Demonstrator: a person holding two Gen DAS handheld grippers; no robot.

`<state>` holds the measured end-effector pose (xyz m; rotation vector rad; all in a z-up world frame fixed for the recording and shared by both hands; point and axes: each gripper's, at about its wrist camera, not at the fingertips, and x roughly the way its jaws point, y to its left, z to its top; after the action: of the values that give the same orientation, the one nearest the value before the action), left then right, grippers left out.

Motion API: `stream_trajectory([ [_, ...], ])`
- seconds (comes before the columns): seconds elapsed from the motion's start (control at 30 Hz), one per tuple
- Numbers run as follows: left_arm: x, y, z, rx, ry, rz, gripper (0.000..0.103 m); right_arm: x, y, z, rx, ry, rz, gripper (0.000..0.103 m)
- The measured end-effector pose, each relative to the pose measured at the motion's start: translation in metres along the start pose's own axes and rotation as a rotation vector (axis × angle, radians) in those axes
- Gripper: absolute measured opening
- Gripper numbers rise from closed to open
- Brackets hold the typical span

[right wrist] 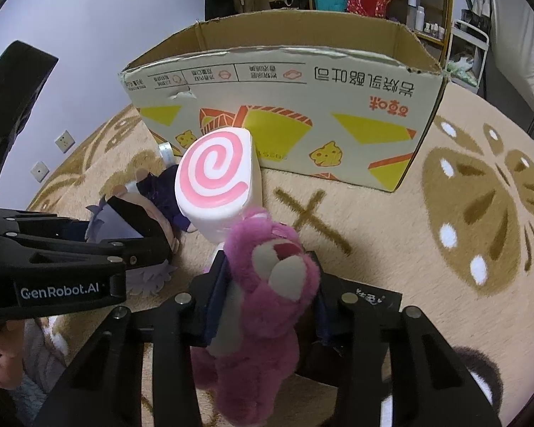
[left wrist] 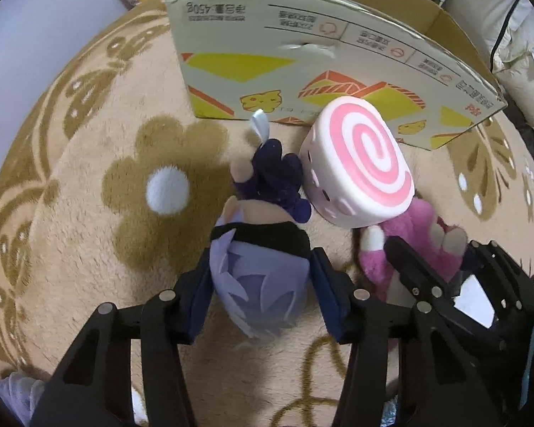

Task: Organize soft objects
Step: 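Grasp the purple-haired doll with the left tool while the right tool grasps the pink bear, then lift the doll and pink bear with both tools over the box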

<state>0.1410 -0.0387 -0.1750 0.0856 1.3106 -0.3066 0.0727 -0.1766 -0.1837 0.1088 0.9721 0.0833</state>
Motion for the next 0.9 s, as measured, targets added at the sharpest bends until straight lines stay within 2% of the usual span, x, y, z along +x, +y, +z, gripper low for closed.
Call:
stream_trajectory([
  [0.27, -0.004, -0.008, -0.005, 0.024, -0.026, 0.023, 0.047, -0.009, 0.0, 0.002, -0.007, -0.026, 0.002, 0.043],
  [0.57, -0.018, -0.015, -0.012, 0.06, -0.099, 0.15, 0.047, -0.024, -0.004, 0.004, -0.001, -0.075, 0.005, 0.043],
  [0.77, -0.043, -0.013, -0.018, 0.053, -0.174, 0.198, 0.047, -0.043, -0.008, 0.006, 0.011, -0.12, 0.021, 0.043],
  [0.9, -0.07, -0.018, -0.016, 0.068, -0.261, 0.232, 0.047, -0.061, -0.008, 0.01, 0.014, -0.171, 0.027, 0.043],
])
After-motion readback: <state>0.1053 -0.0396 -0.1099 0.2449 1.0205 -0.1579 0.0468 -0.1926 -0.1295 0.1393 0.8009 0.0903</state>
